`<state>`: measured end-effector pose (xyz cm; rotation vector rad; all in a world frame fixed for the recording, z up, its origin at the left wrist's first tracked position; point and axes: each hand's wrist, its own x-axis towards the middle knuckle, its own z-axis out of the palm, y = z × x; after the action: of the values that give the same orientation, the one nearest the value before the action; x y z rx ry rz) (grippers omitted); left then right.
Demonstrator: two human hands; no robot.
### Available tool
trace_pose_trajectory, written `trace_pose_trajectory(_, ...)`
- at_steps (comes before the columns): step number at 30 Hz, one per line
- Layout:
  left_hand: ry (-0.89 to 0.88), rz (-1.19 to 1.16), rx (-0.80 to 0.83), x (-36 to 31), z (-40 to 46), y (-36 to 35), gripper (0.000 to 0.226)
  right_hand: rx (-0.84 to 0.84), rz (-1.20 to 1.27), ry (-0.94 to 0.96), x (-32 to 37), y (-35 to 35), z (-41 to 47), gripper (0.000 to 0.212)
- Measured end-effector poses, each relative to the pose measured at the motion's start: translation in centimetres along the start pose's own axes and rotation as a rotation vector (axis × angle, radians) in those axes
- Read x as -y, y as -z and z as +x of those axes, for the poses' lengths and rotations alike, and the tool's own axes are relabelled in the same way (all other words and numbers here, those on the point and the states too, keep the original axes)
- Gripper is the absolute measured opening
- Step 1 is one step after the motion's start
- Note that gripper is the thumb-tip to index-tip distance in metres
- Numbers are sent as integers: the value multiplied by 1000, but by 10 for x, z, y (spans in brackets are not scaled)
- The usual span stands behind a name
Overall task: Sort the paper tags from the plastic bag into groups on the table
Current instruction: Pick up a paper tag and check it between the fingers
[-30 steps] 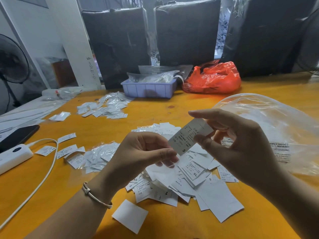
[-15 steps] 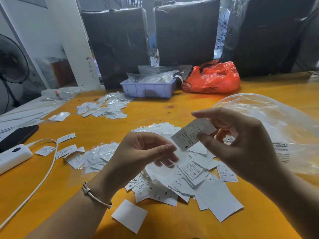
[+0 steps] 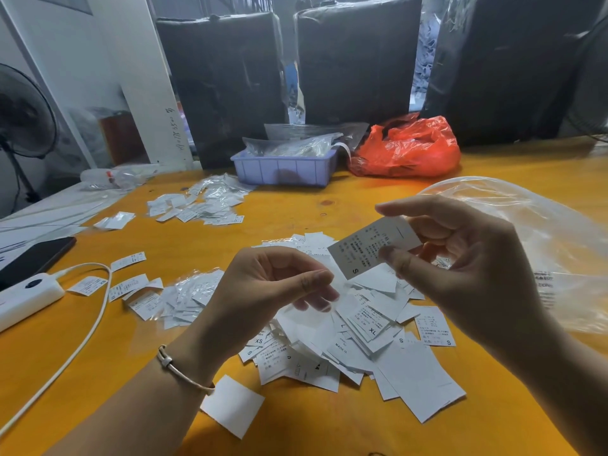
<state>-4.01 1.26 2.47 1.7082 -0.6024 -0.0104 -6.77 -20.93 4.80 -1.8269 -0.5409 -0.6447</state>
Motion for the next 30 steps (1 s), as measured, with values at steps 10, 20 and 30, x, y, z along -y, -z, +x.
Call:
trace_pose_trajectory(10, -8, -3, -12, 0, 0, 0, 8, 6, 0, -15, 0, -2, -1, 31)
trace_pose_trajectory(20, -14, -13, -41, -1, 0, 0, 15, 27, -43, -40, -5, -3, -1, 33)
trace_pose_trajectory(30, -25, -13, -35, 1, 0, -2, 23, 6, -83, -54, -11, -3, 0, 25)
